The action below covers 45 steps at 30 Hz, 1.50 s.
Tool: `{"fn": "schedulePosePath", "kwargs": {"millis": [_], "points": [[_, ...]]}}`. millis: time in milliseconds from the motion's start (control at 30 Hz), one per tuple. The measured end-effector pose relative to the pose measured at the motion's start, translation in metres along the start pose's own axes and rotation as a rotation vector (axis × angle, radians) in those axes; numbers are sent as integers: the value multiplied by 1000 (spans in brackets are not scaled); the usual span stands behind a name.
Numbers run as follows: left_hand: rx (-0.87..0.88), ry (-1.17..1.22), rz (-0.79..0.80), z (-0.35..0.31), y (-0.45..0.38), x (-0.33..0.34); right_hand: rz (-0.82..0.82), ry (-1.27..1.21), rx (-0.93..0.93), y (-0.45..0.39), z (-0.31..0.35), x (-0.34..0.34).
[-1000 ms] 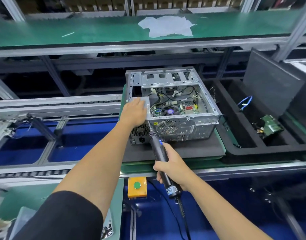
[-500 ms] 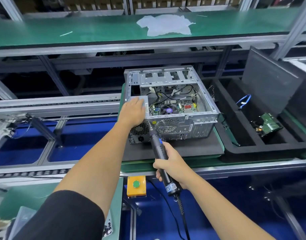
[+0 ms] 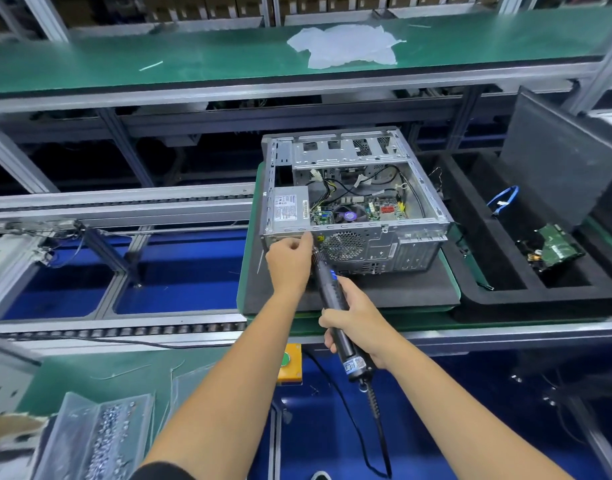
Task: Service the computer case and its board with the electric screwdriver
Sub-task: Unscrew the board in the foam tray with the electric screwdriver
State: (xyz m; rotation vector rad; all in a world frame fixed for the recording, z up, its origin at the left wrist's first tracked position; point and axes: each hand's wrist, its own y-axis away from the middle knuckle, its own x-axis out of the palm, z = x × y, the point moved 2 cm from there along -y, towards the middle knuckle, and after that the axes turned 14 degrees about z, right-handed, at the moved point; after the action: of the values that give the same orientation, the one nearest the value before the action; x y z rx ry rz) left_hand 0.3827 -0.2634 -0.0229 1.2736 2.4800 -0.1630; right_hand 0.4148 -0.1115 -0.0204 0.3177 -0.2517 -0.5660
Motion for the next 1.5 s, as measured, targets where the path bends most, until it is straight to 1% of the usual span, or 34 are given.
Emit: {"fn": "schedulePosePath", "kwargs": {"millis": [100, 200, 300, 467, 633, 767, 900, 1067, 1300, 1500], "points": [[-134, 283, 37, 1, -2, 2, 13, 14, 12, 0, 1, 2], [-192, 470, 60, 1, 0, 3, 29, 19, 9, -1, 0, 4], [-275, 725, 78, 0, 3, 5, 33, 40, 6, -2, -3, 6], [-274, 950, 157, -4, 8, 8, 21, 16, -41, -1, -5, 8], [-255, 1028, 189, -6, 10, 14, 15, 20, -38, 2, -6, 4], [-276, 1108, 161, -8, 11, 17, 11, 48, -32, 2, -8, 3], [-299, 1141, 101, -8, 12, 18, 9, 65, -26, 2, -10, 3], [-277, 1142, 89, -8, 13, 18, 12, 73, -28, 2, -9, 4], [-238, 1039, 143, -7, 11, 21, -5, 60, -57, 0, -6, 5], [-271, 1111, 154, -2, 11, 20, -2, 54, -47, -4, -6, 6]]}}
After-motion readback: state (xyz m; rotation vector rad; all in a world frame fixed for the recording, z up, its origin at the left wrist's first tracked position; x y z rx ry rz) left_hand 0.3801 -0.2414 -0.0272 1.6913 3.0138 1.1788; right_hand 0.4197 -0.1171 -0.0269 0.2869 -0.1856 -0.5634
